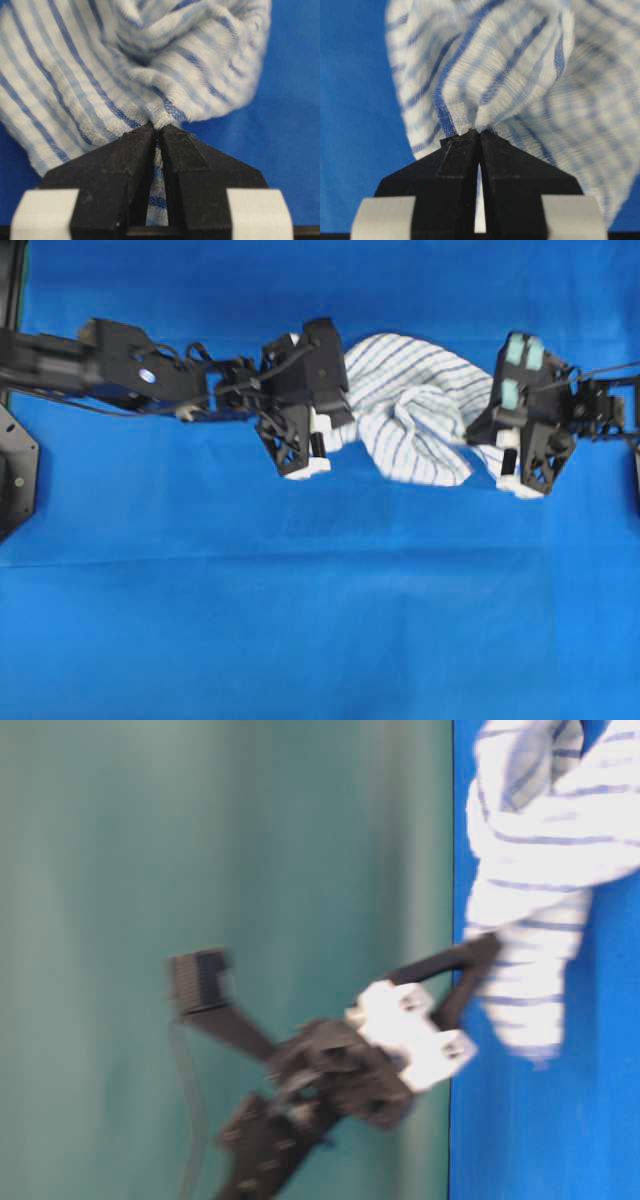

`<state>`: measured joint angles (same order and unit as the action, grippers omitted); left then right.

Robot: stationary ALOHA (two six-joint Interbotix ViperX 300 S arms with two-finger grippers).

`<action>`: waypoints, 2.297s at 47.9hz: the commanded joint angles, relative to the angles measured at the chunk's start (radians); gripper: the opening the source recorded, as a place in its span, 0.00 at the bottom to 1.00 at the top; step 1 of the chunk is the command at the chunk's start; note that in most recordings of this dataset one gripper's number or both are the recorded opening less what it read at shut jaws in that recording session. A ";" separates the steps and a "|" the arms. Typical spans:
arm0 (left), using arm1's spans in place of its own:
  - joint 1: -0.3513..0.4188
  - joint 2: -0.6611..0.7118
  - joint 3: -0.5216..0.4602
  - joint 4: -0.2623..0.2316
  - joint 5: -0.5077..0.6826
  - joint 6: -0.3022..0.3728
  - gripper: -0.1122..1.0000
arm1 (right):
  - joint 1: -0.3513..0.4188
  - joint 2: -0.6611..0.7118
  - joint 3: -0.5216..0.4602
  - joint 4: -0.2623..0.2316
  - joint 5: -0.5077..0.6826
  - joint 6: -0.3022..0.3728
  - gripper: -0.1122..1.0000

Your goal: Lift the towel with both arms.

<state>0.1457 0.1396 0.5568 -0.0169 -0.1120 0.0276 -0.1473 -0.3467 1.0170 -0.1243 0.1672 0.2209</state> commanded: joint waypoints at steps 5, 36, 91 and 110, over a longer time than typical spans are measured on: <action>0.003 -0.167 -0.006 -0.002 0.110 0.003 0.12 | 0.000 -0.137 -0.087 -0.005 0.129 -0.008 0.10; 0.057 -0.624 -0.006 -0.002 0.423 0.008 0.12 | -0.040 -0.245 -0.454 -0.206 0.390 -0.020 0.10; 0.055 -0.767 -0.035 -0.002 0.491 0.071 0.55 | -0.040 -0.207 -0.611 -0.215 0.434 -0.058 0.58; 0.006 -0.753 0.069 -0.002 0.451 0.067 0.90 | -0.021 -0.189 -0.495 -0.175 0.410 -0.029 0.64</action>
<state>0.1718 -0.6243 0.6167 -0.0169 0.3666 0.0966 -0.1825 -0.5400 0.5062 -0.3114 0.5998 0.1871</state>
